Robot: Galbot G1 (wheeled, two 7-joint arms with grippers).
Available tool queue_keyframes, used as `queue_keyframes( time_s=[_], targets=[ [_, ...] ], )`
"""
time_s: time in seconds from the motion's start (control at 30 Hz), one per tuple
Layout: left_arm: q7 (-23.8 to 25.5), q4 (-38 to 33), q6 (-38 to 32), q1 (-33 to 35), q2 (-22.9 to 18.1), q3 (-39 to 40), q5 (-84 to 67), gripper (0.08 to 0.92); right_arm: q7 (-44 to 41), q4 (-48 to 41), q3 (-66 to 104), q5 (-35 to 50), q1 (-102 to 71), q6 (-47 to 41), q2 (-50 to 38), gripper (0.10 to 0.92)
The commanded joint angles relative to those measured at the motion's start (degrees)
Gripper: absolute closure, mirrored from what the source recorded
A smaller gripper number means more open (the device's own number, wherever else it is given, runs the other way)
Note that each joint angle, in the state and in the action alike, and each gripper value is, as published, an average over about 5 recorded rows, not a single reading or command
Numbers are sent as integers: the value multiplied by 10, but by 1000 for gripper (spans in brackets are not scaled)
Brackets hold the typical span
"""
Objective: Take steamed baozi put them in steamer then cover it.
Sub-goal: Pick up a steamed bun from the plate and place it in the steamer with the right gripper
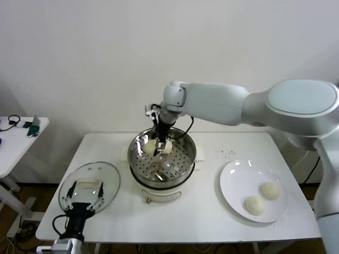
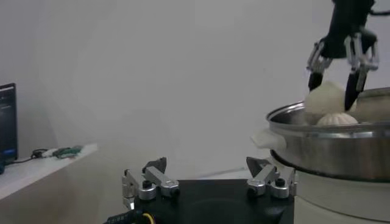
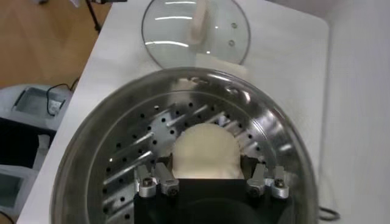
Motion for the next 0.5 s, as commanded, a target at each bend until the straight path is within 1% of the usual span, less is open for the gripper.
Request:
queue_keyframes(
  time_s=[0.03, 0.33, 0.5],
  targets=[
    [0, 3, 1, -5, 2, 1, 0, 177, 3, -22, -2, -14, -44, -1, 37, 313],
    [0, 8, -1, -7, 3, 3, -1, 177, 6, -23, -10, -27, -48, 0, 35, 307],
    [-1, 9, -1, -7, 4, 2, -2, 177, 8, -20, -4, -39, -48, -2, 32, 239]
  ],
)
